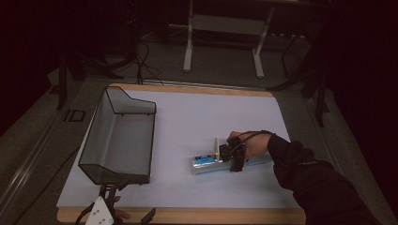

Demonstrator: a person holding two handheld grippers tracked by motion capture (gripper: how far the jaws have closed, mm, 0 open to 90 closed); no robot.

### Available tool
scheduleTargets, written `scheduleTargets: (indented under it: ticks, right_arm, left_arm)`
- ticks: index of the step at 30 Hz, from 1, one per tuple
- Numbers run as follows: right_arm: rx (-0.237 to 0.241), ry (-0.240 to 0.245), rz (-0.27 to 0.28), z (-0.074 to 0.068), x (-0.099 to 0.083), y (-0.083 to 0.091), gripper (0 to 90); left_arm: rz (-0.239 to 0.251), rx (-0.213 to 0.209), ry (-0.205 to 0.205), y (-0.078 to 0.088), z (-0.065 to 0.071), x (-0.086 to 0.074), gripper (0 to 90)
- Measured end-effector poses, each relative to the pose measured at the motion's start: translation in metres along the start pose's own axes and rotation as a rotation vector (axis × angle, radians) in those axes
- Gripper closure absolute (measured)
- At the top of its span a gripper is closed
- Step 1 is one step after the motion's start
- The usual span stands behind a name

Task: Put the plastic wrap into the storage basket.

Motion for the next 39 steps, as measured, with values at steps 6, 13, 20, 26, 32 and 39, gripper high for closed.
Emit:
scheduleTargets:
  ticks: [6, 13, 20, 26, 32, 39]
  right_arm:
    - [0.027, -0.066, 0.025, 0.002, 0.002, 0.008, 31.1]
    - [0.051, -0.157, -0.016, 0.002, -0.001, 0.010, 31.2]
    - [0.075, -0.217, 0.021, 0.001, 0.003, 0.014, 31.2]
    - [0.056, -0.307, 0.114, 0.005, 0.012, 0.022, 31.2]
    - [0.049, -0.357, 0.179, 0.004, 0.022, 0.034, 31.2]
    - [0.026, -0.393, 0.199, 0.004, 0.036, 0.044, 31.2]
  left_arm:
    - [0.005, -0.011, 0.001, -0.001, 0.001, 0.001, 0.7]
    - [0.015, -0.043, -0.001, -0.003, 0.004, 0.003, 0.7]
    - [0.028, -0.087, -0.005, -0.009, 0.007, 0.006, 0.7]
    - [0.042, -0.134, 0.004, -0.017, 0.008, 0.009, 0.7]
    - [0.045, -0.174, 0.002, -0.025, 0.010, 0.011, 0.7]
    - [0.044, -0.195, 0.003, -0.030, 0.011, 0.011, 0.7]
Point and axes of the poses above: each handheld gripper's, and its own axes: y roughly backward along the jaws, x roughly out of its top, z roughly to its right, the point moved 7 cm from there along -y, roughly forward along the jaws, and after that the axes turned 6 degrees about y, right-handed, at the moved point
